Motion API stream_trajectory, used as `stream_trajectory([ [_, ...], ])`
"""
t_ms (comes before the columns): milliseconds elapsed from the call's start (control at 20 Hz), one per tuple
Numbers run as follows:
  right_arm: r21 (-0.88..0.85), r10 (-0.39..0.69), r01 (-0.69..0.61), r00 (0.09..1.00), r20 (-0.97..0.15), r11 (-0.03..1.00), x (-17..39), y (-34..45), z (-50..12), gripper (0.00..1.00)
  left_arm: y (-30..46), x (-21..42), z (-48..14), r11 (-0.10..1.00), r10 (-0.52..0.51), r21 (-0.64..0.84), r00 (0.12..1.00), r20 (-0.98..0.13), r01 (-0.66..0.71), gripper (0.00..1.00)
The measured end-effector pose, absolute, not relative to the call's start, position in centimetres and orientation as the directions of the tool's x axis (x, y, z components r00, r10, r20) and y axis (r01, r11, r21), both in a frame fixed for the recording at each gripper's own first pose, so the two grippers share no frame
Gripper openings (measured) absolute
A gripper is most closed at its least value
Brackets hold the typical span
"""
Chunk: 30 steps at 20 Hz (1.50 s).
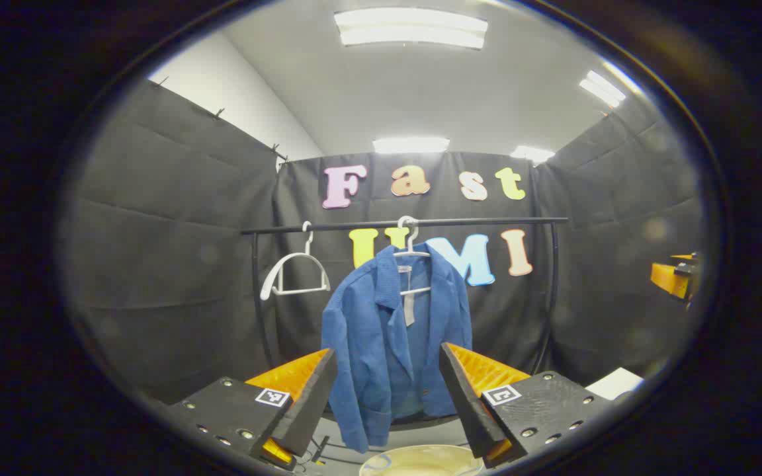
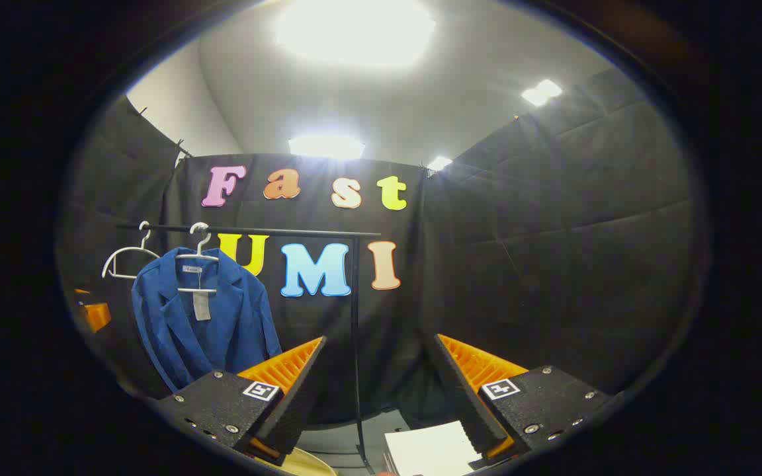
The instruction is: Grasp the clothes on the hanger with both hands and then place them into the laundry hamper below.
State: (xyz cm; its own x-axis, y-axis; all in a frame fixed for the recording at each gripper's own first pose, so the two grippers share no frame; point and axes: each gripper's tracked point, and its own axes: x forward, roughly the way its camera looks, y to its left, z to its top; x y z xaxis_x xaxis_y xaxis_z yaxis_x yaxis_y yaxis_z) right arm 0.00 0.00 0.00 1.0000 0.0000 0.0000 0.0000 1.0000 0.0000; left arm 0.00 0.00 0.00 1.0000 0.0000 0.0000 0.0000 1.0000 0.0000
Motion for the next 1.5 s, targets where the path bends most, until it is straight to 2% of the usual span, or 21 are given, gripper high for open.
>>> stream_trajectory([
  [450, 0.030, 0.044, -0.044, 0.999, 0.000, 0.999, -0.5, 2.0, 0.1, 0.95, 0.7, -0.5, 0.3, 1.000, -0.015, -0.003, 1.000, 0.011, 0.015, 0.95],
  [850, 0.090, 0.053, -0.050, 0.998, -0.028, 0.995, 0.2, 3.7, -0.9, 0.95, 1.6, -1.5, -1.1, 0.999, -0.005, -0.047, 0.999, -0.042, 0.003, 0.95],
  [1100, 0.128, 0.081, -0.066, 0.990, -0.114, 0.990, 1.1, 5.5, -3.2, 0.95, 3.0, -0.3, -1.1, 0.997, 0.020, -0.068, 0.998, -0.064, -0.024, 0.95],
  [1200, 0.158, 0.113, -0.092, 0.985, -0.131, 0.983, 1.6, 7.2, -2.9, 0.95, 4.5, 0.2, -1.9, 0.995, 0.077, -0.050, 0.991, -0.109, -0.083, 0.95],
  [1300, 0.170, 0.162, -0.136, 0.976, -0.145, 0.976, 2.6, 9.3, -2.7, 0.94, 5.7, 0.8, -2.9, 0.990, 0.133, -0.033, 0.976, -0.170, -0.141, 0.91],
  [1400, 0.179, 0.206, -0.180, 0.969, -0.138, 0.967, 3.8, 11.2, -1.8, 0.94, 5.4, 1.6, -2.3, 0.989, 0.124, -0.063, 0.978, -0.170, -0.136, 0.84],
  [1500, 0.173, 0.237, -0.216, 0.965, -0.116, 0.961, 5.1, 12.7, -1.0, 0.94, 4.5, 2.7, -1.5, 0.990, 0.088, -0.095, 0.984, -0.153, -0.103, 0.95],
])
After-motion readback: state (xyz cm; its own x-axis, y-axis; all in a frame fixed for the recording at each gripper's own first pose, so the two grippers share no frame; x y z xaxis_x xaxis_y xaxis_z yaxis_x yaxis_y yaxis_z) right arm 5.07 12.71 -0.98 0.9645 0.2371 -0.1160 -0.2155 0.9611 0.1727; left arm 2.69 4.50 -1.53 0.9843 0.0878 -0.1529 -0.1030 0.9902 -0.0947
